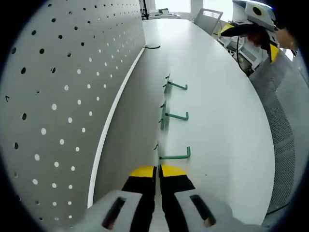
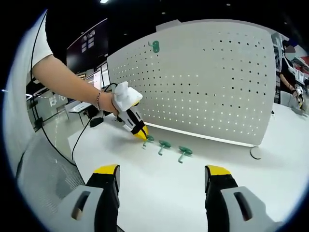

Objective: Insert the hook assembly into the mounting plate slot until the hook locks in place.

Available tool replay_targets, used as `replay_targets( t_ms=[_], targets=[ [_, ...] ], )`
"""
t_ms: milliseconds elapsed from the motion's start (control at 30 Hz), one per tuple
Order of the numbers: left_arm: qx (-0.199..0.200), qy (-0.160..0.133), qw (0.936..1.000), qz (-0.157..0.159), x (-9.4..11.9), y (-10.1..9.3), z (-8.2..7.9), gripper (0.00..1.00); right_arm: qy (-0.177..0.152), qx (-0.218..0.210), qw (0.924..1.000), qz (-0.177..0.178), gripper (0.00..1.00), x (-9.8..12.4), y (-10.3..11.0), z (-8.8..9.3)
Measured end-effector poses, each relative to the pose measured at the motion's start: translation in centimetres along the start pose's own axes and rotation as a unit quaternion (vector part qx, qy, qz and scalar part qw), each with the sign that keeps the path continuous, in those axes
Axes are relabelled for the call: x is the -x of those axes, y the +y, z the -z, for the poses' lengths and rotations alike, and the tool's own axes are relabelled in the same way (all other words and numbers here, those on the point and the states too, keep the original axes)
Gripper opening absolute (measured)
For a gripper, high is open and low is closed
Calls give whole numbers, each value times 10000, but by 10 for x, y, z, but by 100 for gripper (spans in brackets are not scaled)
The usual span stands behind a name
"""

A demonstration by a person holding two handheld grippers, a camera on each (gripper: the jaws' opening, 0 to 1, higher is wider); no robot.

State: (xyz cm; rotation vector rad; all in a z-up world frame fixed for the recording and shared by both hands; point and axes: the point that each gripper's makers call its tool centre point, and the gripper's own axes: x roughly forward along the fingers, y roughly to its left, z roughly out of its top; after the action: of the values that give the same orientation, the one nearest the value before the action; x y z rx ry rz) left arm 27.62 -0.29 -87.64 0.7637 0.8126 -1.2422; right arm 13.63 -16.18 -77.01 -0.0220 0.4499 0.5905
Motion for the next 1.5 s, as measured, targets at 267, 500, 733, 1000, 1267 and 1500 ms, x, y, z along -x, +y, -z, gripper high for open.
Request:
replay_targets(
  t_ms=[267, 500, 733, 1000, 1267, 1500],
  targets=[
    [62, -351, 9992, -153, 10, 2, -11, 2, -62, -54, 10000, 11, 70, 1, -1, -3],
    [86, -714, 9968, -355, 18, 4, -16, 2, -86, -54, 9999, 14, 70, 1, -1, -4],
    [114, -1029, 9932, -527, 28, 5, -22, 2, -120, -75, 9999, 26, 70, 1, -1, -5],
    [213, -1447, 9872, -631, 40, 1, -33, 2, -139, -76, 9999, 37, 70, 2, -2, -6],
    [469, -2075, 9731, -886, 61, 2, -48, 2, -155, -49, 9998, 63, 69, 2, -3, -7],
    [623, -2448, 9618, -1059, 76, -1, -56, 2, -169, -55, 9998, 87, 69, 3, -4, -8]
  ],
)
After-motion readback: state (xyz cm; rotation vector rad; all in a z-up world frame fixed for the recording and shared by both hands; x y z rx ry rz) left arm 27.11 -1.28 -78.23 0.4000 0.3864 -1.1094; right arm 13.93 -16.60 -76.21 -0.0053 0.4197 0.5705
